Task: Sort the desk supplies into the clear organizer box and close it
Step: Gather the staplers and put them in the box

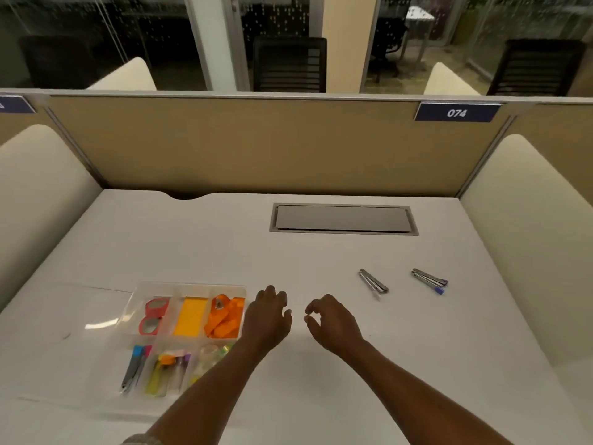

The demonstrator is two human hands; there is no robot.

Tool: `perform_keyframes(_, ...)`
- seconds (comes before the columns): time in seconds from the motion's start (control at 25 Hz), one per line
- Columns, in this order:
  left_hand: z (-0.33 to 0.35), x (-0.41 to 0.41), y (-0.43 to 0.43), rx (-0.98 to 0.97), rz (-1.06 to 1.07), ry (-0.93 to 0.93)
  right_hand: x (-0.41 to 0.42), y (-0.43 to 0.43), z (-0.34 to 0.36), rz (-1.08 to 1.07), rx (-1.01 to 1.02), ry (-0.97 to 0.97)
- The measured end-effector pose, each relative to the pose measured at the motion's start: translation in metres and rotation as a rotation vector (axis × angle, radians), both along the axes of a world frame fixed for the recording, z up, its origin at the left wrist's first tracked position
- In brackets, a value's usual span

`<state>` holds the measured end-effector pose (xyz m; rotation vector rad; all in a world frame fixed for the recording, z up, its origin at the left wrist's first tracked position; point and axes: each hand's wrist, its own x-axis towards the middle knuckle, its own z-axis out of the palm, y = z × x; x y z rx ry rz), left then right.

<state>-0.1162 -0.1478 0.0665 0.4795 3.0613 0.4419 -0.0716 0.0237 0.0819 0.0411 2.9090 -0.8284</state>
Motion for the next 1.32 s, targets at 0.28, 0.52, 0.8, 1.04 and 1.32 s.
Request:
perform_keyframes(0.28,-0.001,0.008,0.114,-0.009,-0.169,-0.065,0.026,0.118,-0.021,-0.231,0.048,-0.063)
perform_keyframes(0.52,-0.006,0.008,0.158,-0.037,-0.218,-0.111,0.018,0.196,-0.037,-0.412,0.159,-0.09)
perform_keyframes(0.8,-0.013,-0.019,0.189,-0.16,-0.289,-0.154,-0.018,0.261,-0.047,-0.491,0.273,-0.096)
perform_keyframes(1.04,-0.029,-0.051,0.231,-0.286,-0.414,-0.174,-0.039,0.291,-0.065,-0.448,0.282,-0.21)
perform_keyframes(1.32,-0.043,-0.068,0.252,-0.398,-0.51,0.024,-0.048,0.289,-0.069,-0.392,0.39,-0.2)
